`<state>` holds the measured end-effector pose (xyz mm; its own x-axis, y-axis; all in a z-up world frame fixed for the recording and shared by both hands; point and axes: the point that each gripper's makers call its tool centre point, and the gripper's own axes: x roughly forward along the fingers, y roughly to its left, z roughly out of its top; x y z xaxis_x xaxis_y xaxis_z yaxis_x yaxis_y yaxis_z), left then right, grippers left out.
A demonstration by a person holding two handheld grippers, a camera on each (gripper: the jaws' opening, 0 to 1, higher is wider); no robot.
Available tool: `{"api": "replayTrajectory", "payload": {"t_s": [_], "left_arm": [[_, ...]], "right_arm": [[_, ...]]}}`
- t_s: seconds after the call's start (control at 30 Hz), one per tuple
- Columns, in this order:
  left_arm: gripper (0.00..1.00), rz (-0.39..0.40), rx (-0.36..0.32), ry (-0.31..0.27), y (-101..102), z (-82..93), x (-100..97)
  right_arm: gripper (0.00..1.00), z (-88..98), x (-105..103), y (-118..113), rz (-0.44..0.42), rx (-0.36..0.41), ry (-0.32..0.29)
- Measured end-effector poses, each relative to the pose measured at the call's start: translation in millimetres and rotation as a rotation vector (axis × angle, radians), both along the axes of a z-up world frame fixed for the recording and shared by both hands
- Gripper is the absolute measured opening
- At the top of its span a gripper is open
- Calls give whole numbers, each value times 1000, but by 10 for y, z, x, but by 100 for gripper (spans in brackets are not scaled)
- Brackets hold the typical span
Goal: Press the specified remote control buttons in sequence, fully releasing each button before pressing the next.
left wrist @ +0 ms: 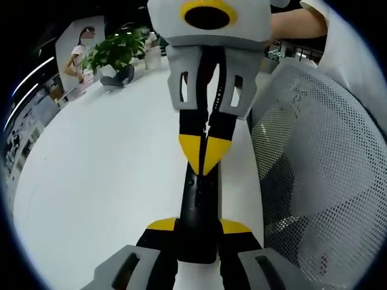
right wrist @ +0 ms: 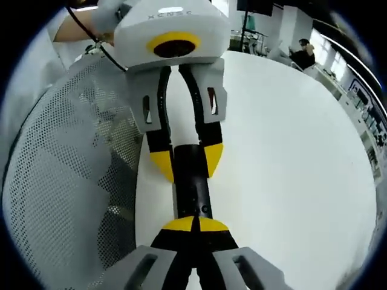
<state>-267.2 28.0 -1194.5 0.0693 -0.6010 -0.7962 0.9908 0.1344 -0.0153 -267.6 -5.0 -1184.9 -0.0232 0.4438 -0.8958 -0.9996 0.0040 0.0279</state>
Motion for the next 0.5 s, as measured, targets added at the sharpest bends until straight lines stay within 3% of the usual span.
{"api": "replayTrajectory", "payload": {"t_s": [0.23, 0.5], "left_arm": [[22, 6, 21, -1, -2, 1, -6], [23, 16, 18, 2, 2, 6, -11]], "right_arm": [[0, -5, 11, -2, 13, -57, 30], [0, 5, 7, -122, -15, -22, 32]]}}
